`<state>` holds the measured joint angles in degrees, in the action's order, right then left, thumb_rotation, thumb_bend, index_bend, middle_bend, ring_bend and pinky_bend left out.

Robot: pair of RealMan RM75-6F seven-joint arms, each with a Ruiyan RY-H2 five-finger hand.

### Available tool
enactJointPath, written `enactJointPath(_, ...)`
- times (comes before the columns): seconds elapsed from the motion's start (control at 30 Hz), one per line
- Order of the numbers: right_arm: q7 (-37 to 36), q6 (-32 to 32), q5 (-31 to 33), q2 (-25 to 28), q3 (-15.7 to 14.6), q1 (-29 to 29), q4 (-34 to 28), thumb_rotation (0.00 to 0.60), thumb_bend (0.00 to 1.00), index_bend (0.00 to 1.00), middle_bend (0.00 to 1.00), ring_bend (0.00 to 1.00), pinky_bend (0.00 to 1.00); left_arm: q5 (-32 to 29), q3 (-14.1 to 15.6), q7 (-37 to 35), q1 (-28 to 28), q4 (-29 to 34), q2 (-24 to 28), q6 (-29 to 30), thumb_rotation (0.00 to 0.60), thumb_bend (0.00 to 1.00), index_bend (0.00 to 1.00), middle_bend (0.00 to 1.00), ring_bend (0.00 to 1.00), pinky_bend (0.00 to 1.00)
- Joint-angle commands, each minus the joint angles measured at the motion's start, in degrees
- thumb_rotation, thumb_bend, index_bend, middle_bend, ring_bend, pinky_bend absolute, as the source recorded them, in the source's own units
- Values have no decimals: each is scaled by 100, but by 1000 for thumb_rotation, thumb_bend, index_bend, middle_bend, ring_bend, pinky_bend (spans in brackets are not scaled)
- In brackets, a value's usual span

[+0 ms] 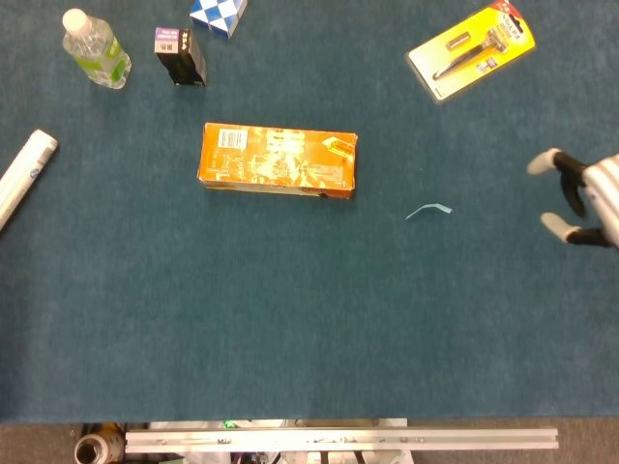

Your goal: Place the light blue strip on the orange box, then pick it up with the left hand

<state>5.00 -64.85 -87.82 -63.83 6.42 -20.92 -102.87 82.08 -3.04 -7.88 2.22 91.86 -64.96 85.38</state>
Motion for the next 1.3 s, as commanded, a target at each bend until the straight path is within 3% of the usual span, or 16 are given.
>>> enactJointPath(0.03, 286, 441, 323, -171, 102, -327, -17, 600, 210, 419, 1000, 1000, 1000, -4, -17, -37, -21, 18, 13, 41, 600, 469, 139, 310, 354, 309)
enactJointPath(0.23, 720, 938, 737, -531, 164, -722, 159, 600, 204, 426, 1000, 1000, 1000, 33, -7, -32, -39, 48, 44, 68, 600, 469, 139, 310, 354, 309)
enactJointPath(0.4, 1150, 1167, 1077, -834, 183, -980, 265, 600, 94, 430, 1000, 1000, 1000, 49, -2, 1, -43, 104, 69, 69, 600, 469, 139, 310, 354, 309)
enactJointPath(0.5, 1249, 1224, 1175, -892, 181, -1049, 259, 600, 88, 417, 1000, 1000, 1000, 54, -4, 10, -43, 116, 70, 73, 600, 469, 139, 310, 354, 309)
enactJointPath(0.77, 1585, 1371, 1603, -1313, 197, -1341, 496, 600, 202, 408, 1000, 1000, 1000, 89, 2, 67, -10, 130, 37, 33, 600, 469, 139, 309, 353, 309)
enactJointPath(1.3, 2010, 1723, 2357, -2062, 62, -1846, 1140, 600, 226, 477, 1000, 1000, 1000, 61, 4, 23, -25, 58, -10, 23, 600, 469, 139, 308, 354, 309)
